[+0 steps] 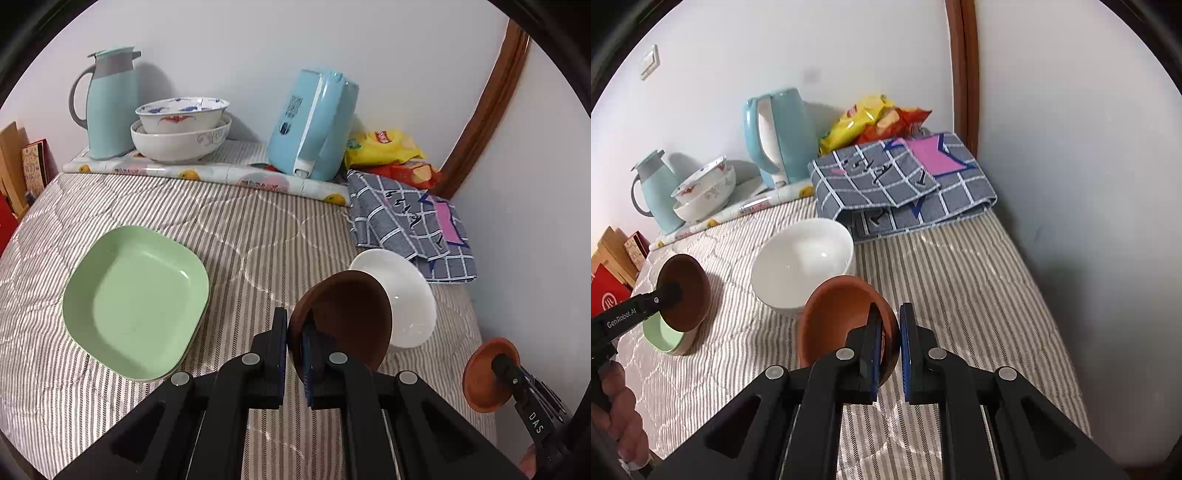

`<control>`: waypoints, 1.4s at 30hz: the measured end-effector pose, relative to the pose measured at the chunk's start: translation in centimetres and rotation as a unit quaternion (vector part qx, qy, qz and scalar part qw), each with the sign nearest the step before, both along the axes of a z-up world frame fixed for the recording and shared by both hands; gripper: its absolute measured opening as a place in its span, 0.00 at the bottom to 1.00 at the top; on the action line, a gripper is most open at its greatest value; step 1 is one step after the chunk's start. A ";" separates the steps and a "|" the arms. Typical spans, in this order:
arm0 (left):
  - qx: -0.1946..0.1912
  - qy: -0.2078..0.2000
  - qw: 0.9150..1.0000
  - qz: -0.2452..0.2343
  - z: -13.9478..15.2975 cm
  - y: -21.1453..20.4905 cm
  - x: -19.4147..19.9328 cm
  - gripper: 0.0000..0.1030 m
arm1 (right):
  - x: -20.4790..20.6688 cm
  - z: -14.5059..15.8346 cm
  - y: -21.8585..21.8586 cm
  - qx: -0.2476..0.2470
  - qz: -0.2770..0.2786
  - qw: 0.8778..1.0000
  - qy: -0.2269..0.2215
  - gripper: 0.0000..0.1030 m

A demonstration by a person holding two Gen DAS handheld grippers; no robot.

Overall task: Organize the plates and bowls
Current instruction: 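Lift the terracotta bowl with the right tool while the left tool holds the brown bowl, then lower the terracotta bowl into the white bowl and open the right tool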

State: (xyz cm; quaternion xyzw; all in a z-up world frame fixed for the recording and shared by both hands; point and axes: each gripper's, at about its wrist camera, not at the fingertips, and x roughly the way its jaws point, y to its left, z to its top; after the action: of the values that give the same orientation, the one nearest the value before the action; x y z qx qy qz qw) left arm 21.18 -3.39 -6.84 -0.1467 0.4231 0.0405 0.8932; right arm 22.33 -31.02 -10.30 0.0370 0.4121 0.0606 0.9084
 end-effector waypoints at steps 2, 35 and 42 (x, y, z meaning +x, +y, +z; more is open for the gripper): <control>0.001 -0.004 1.000 -0.002 0.4 -0.2 -0.2 0.07 | -0.2 0.6 0.0 -0.001 0.000 1.000 -0.005 0.09; 0.006 -0.006 1.000 0.004 2.0 1.5 3.3 0.07 | 4.5 1.8 4.7 -0.009 0.034 0.999 -0.018 0.09; 0.014 0.001 1.000 0.022 0.9 2.7 4.7 0.07 | 6.9 -0.3 5.9 -0.011 0.044 0.999 0.005 0.09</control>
State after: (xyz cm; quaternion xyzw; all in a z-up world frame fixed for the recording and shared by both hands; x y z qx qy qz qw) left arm 25.87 -0.67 -5.91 -0.1439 0.4197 0.0661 0.8938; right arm 29.20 -25.12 -10.62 0.0098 0.4181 0.0956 0.9033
